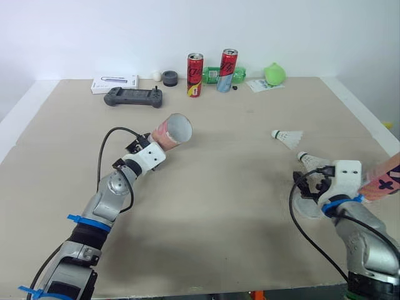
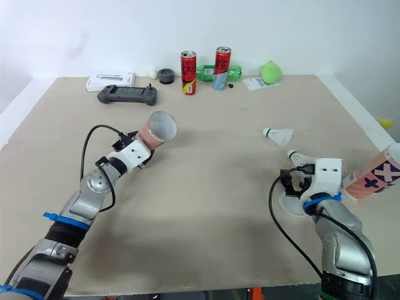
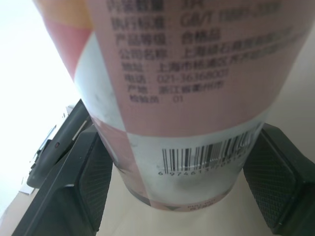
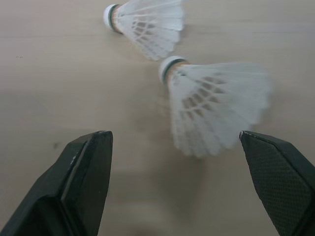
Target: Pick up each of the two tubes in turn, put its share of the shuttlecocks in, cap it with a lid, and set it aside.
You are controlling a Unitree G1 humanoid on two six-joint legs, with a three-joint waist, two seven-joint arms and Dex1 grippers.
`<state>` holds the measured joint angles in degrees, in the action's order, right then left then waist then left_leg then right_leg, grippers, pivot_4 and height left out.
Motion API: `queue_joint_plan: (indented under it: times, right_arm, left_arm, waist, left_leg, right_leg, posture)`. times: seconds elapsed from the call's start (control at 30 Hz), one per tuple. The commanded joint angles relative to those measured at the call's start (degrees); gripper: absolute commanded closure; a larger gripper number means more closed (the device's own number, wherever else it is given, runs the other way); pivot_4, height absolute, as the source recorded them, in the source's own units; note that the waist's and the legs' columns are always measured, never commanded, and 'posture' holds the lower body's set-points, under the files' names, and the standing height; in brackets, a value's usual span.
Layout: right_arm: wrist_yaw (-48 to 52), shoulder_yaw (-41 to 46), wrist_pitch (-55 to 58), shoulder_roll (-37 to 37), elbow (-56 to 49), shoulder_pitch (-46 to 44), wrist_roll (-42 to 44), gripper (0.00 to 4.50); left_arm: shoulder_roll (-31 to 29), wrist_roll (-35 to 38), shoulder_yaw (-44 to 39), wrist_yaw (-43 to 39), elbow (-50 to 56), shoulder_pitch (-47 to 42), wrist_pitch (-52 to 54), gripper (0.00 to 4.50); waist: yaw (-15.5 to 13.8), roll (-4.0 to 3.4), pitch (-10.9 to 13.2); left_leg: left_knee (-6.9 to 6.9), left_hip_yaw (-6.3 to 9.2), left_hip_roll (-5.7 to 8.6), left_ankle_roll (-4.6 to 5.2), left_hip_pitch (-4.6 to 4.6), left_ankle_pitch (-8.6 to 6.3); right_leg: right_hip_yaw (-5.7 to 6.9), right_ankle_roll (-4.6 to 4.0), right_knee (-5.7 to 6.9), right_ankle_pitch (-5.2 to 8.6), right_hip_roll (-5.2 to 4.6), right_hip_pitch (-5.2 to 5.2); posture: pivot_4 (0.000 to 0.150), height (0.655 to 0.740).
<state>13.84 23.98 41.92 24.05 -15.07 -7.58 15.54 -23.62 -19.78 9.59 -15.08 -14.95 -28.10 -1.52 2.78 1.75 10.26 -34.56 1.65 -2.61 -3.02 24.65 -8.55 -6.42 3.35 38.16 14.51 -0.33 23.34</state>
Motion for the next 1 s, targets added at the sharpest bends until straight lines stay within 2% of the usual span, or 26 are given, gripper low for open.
queue_joint_plan:
  times: [0.03,0.07,0.1,0.2,0.3,0.37,0.43,0.73,0.8,0.87,1.0]
  right_arm:
    - [-0.13,-0.3,-4.05,1.11,4.17,-3.75,-0.55,0.06]
    - [-0.34,-0.29,-4.59,1.21,5.27,-4.35,-0.69,0.06]
    - [-0.61,-0.32,-5.14,1.4,6.37,-4.87,-0.94,0.29]
    - [-1.53,0.07,-6.55,1.73,8.78,-6.0,-1.39,1.22]
    - [-1.33,-0.09,-7.3,2.06,9.28,-6.21,-1.28,2.6]
    - [-1.31,-0.1,-7.83,2.27,8.66,-6.05,-1.16,3.67]
    - [-0.48,-0.25,-8.19,2.9,7.38,-5.48,-0.91,4.41]
    - [11.41,-0.36,-10.63,11.28,-5.98,-1.7,3.9,4.41]
    - [18.36,-4.79,-11.81,12.44,-12.73,-4.82,9.47,4.41]
    - [22.76,-11.79,-11.74,12.46,-15.46,-11.06,11.37,4.41]
    - [26.65,-24.51,-14.27,11.98,-10.89,-22.15,5.33,4.41]
  left_arm:
    - [-0.69,0.07,-1.56,0.91,3.22,-0.14,0.23,0.89]
    - [-0.74,0.06,-1.63,0.94,3.42,0.0,0.35,0.89]
    - [-0.79,0.04,-1.74,0.97,3.66,0.14,0.49,0.89]
    - [-0.93,0.01,-2.01,1.06,4.22,0.42,0.92,0.89]
    - [-1.09,0.06,-2.12,1.1,4.58,0.59,1.17,0.89]
    - [-1.14,0.06,-2.08,1.18,4.76,0.71,1.33,0.89]
    - [-1.1,0.06,-1.97,1.22,4.87,0.78,1.41,0.89]
    - [-0.9,0.12,-1.54,1.09,4.74,0.76,1.45,0.89]
    - [-0.44,0.12,-1.0,0.98,4.28,0.83,1.27,0.89]
    - [0.22,0.03,-0.3,0.93,3.6,0.48,0.98,0.89]
    - [0.87,0.05,0.16,0.94,2.54,-0.64,0.71,0.89]
  waist:
    - [-0.02,0.0,0.0]
    - [-0.02,0.0,0.0]
    - [-0.03,0.0,0.0]
    - [-0.06,0.0,0.0]
    - [-0.05,0.0,0.0]
    - [-0.05,0.0,0.0]
    - [-0.05,0.0,0.0]
    - [0.03,-0.05,0.03]
    - [0.11,-0.04,0.03]
    - [0.86,-0.17,0.08]
    - [1.14,-0.07,0.08]
  left_leg:
    - [0.0,0.0,0.0,0.0,0.0,0.0]
    - [0.0,0.0,0.0,0.0,0.0,0.0]
    - [0.0,0.01,0.0,0.0,0.0,0.0]
    - [0.02,0.01,0.02,0.0,0.03,0.0]
    - [0.02,0.02,0.01,0.0,0.04,0.0]
    - [0.02,0.02,0.01,0.0,0.03,0.0]
    - [0.02,0.02,0.01,0.0,0.02,0.0]
    - [0.02,0.03,0.02,0.0,0.04,0.0]
    - [0.02,0.03,0.0,0.0,-0.01,0.0]
    - [0.02,-0.03,-0.01,0.01,-0.04,0.0]
    - [0.01,0.08,-0.03,0.03,-0.07,0.08]
  right_leg:
    - [0.0,0.01,0.0,0.0,0.0,0.0]
    - [0.0,0.01,0.0,-0.01,0.0,-0.01]
    - [0.0,0.01,0.0,0.0,0.0,-0.01]
    - [0.0,0.04,-0.01,0.03,-0.01,0.0]
    - [0.0,0.04,-0.02,0.04,-0.01,0.0]
    - [0.0,0.03,-0.01,0.03,-0.01,0.0]
    - [0.0,0.03,-0.01,0.02,-0.01,-0.01]
    - [0.0,0.06,-0.02,0.05,-0.01,0.0]
    - [0.0,0.03,-0.02,0.03,0.02,-0.02]
    - [-0.06,0.01,0.0,-0.04,0.04,0.02]
    - [0.01,-0.01,0.0,-0.11,0.09,-0.05]
  posture:
    - [0.15,0.74]
    - [0.15,0.74]
    - [0.15,0.74]
    - [0.15,0.74]
    - [0.15,0.74]
    - [0.15,0.74]
    - [0.15,0.74]
    - [0.15,0.74]
    - [0.15,0.74]
    - [0.15,0.74]
    - [0.15,0.74]
